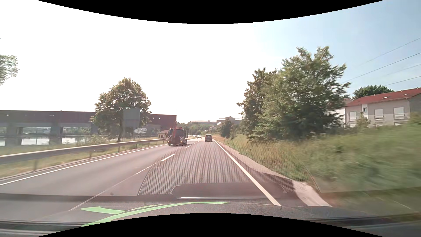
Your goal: Follow the waypoints while adhering to traffic rules and regulations
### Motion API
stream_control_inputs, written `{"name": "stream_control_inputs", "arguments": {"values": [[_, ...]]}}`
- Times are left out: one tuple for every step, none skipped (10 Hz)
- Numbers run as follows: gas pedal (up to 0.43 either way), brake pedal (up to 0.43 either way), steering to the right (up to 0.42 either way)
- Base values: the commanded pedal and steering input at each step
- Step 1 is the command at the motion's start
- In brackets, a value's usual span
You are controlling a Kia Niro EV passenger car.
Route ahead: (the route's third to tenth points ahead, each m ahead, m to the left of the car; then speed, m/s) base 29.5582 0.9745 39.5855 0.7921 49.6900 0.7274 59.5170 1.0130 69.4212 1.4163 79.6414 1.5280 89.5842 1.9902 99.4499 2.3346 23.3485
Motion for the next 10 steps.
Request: {"name": "stream_control_inputs", "arguments": {"values": [[0.087, 0.000, 0.000], [0.087, 0.000, 0.002], [0.087, 0.000, 0.002], [0.087, 0.000, 0.002], [0.087, 0.000, 0.001], [0.087, 0.000, 0.001], [0.087, 0.000, 0.001], [0.087, 0.000, 0.000], [0.087, 0.000, 0.000], [0.087, 0.000, 0.000]]}}
